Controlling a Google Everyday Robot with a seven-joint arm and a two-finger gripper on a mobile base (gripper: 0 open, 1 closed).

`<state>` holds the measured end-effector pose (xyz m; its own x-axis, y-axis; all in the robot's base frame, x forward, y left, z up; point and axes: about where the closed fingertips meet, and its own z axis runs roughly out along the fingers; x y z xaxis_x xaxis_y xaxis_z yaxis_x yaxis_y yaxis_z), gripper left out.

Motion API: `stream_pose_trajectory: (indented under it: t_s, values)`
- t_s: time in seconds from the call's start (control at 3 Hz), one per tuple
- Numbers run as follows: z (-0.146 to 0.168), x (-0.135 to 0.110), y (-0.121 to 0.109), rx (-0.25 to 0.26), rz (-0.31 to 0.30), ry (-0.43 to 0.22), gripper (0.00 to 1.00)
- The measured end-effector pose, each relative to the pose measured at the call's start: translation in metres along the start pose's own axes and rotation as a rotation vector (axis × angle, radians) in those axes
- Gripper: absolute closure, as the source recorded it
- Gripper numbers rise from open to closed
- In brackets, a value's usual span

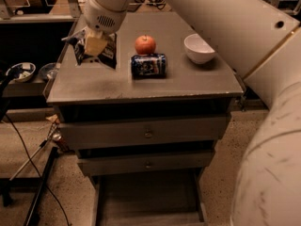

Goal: Place blue chip bag into bottom drawer

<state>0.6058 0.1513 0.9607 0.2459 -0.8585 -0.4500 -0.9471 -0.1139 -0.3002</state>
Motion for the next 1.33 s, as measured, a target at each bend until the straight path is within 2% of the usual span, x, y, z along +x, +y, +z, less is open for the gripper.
stream_pose_trajectory:
  t_s: [1.0, 1.33]
  values:
    - [-0.032, -0.001, 0.110, -0.016, 0.144, 0.047, 1.00]
    - [-0.035, 0.001, 0.118, -0.013, 0.152, 0.051, 1.00]
